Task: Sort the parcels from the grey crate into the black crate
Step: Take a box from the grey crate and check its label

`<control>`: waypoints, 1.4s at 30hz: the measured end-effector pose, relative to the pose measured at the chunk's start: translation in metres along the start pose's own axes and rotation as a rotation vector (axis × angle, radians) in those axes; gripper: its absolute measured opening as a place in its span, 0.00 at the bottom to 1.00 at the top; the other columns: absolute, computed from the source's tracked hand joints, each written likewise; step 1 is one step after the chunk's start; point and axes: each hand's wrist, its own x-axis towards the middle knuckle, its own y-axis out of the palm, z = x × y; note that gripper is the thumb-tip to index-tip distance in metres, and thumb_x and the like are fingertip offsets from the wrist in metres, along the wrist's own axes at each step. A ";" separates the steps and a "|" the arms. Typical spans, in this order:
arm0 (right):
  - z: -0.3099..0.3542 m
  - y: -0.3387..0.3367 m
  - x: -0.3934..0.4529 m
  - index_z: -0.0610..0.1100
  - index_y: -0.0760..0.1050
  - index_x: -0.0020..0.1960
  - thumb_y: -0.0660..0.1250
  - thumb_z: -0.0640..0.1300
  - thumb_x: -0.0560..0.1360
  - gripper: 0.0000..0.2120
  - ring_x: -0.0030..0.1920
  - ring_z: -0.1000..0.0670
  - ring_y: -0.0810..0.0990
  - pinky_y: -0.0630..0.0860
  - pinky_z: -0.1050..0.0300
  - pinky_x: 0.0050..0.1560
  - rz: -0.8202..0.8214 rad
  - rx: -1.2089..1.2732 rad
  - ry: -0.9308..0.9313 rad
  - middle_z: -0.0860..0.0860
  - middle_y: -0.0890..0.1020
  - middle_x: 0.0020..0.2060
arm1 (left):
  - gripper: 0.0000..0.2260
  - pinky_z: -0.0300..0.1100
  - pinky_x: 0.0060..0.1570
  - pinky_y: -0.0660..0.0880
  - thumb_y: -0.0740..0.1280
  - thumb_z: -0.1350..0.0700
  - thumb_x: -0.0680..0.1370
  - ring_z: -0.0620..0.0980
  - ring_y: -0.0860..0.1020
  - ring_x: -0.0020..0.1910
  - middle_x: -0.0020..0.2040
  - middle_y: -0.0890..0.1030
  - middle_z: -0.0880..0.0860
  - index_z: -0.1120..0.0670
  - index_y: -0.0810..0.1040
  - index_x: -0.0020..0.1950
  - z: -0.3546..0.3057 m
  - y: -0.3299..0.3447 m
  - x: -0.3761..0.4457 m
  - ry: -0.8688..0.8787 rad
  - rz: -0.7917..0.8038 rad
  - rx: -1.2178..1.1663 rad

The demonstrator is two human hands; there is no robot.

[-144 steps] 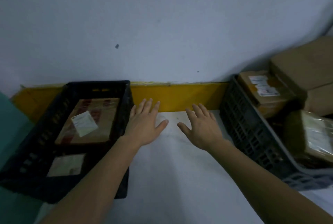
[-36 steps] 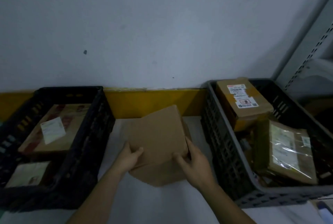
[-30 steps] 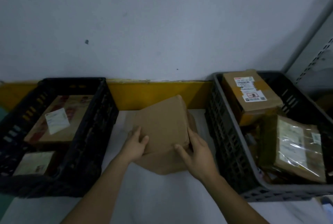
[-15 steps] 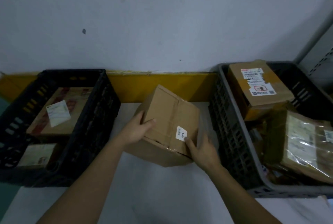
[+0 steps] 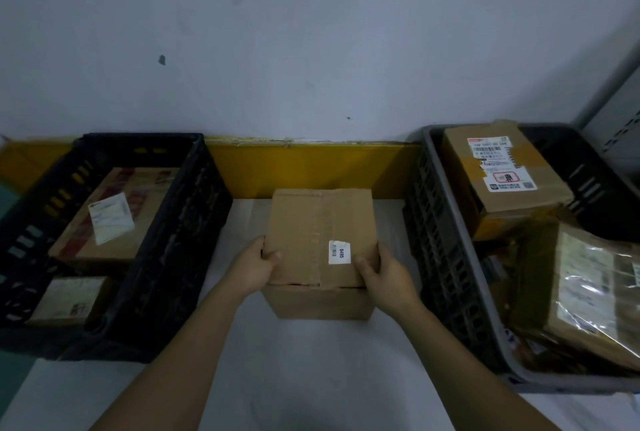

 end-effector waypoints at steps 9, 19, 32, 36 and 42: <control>-0.015 0.006 -0.010 0.55 0.71 0.66 0.70 0.40 0.83 0.16 0.62 0.53 0.82 0.80 0.60 0.54 -0.079 0.145 -0.022 0.67 0.78 0.55 | 0.26 0.53 0.64 0.81 0.73 0.36 0.78 0.49 0.81 0.60 0.62 0.80 0.47 0.45 0.71 0.70 0.002 -0.007 -0.012 -0.038 -0.114 -0.301; -0.017 -0.004 -0.018 0.62 0.66 0.80 0.68 0.66 0.81 0.30 0.70 0.56 0.75 0.72 0.58 0.68 -0.004 0.349 -0.087 0.74 0.73 0.62 | 0.51 0.54 0.64 0.79 0.48 0.13 0.67 0.52 0.79 0.63 0.71 0.79 0.50 0.42 0.68 0.81 -0.021 0.007 -0.007 -0.208 -0.073 -0.291; 0.031 0.007 -0.016 0.55 0.67 0.84 0.55 0.63 0.86 0.29 0.81 0.55 0.61 0.57 0.57 0.80 -0.105 -0.067 -0.477 0.63 0.66 0.81 | 0.52 0.59 0.76 0.70 0.67 0.18 0.66 0.51 0.69 0.78 0.83 0.63 0.43 0.33 0.52 0.85 -0.002 0.015 0.018 -0.027 -0.054 -0.331; 0.038 0.006 -0.006 0.52 0.74 0.80 0.55 0.57 0.87 0.24 0.82 0.59 0.63 0.55 0.61 0.83 0.113 0.021 -0.588 0.61 0.72 0.79 | 0.47 0.60 0.79 0.64 0.57 0.15 0.69 0.55 0.66 0.80 0.82 0.66 0.48 0.34 0.58 0.84 -0.020 0.019 0.009 0.024 -0.115 -0.201; 0.020 0.017 0.036 0.44 0.74 0.79 0.65 0.49 0.84 0.24 0.81 0.40 0.66 0.68 0.35 0.79 -0.157 -0.281 -0.494 0.44 0.72 0.79 | 0.32 0.53 0.72 0.74 0.61 0.30 0.81 0.48 0.77 0.68 0.73 0.75 0.42 0.37 0.62 0.83 -0.031 0.012 0.000 0.150 -0.151 -0.114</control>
